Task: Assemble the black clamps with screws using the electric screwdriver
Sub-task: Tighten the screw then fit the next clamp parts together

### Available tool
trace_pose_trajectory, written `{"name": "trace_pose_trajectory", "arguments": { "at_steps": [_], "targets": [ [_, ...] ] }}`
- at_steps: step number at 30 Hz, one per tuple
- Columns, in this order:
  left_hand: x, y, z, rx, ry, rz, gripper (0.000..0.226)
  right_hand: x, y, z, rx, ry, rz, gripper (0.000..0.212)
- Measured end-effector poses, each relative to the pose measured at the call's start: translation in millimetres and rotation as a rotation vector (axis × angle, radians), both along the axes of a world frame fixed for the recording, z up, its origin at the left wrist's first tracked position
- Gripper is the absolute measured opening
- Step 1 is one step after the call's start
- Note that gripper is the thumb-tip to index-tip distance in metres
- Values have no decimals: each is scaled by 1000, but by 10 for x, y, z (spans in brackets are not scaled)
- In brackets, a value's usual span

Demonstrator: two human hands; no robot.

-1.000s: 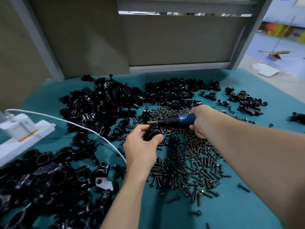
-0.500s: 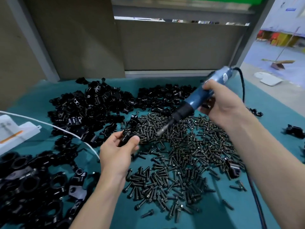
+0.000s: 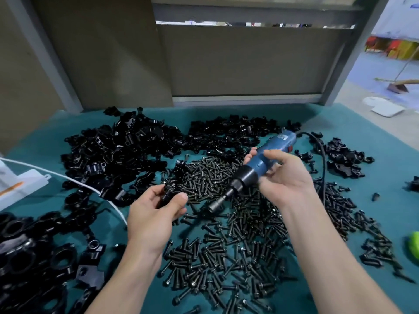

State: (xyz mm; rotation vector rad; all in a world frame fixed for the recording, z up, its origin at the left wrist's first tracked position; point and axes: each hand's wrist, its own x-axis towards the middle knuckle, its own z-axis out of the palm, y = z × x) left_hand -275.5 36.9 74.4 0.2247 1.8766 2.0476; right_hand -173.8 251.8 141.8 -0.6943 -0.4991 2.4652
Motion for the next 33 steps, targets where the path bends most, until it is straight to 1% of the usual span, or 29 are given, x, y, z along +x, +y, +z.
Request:
{"name": "trace_pose_trajectory", "arguments": {
  "at_steps": [2,3,6,8,10,12,13,16,19,22,28,33],
  "targets": [
    [19,6,4,17,-23,-47,16,-22,-50,-61,-34,67,18,66],
    [27,10,6,25,-34,-74,16,-42,-81,-83,-38,76,37,62],
    [53,42,12,19,-26,-123,15,-75,-127,-130,18,-41,89,33],
    [63,62,17,14,0,-141,10,-72,-132,-109,92,-91,146,22],
    [69,75,22,1,4,-160,12,-63,-126,-97,179,-127,187,24],
    [78,82,33,-45,17,-198,14,-45,-108,-115,224,-149,129,38],
    [84,84,37,-77,29,-232,14,-33,-98,-131,225,-150,77,39],
    [92,73,36,-153,97,-347,14,-5,-82,-174,166,-112,-79,18],
    [86,44,35,-156,108,-439,14,1,-75,-208,145,-94,-207,12],
    [98,8,12,-150,115,-499,14,2,-91,-227,133,-53,-284,12],
    [126,1,-43,-128,103,-507,10,25,-70,-249,119,-51,-387,15],
    [140,12,-67,-151,67,-464,20,5,-110,-261,138,-42,-401,15]
  ]
}}
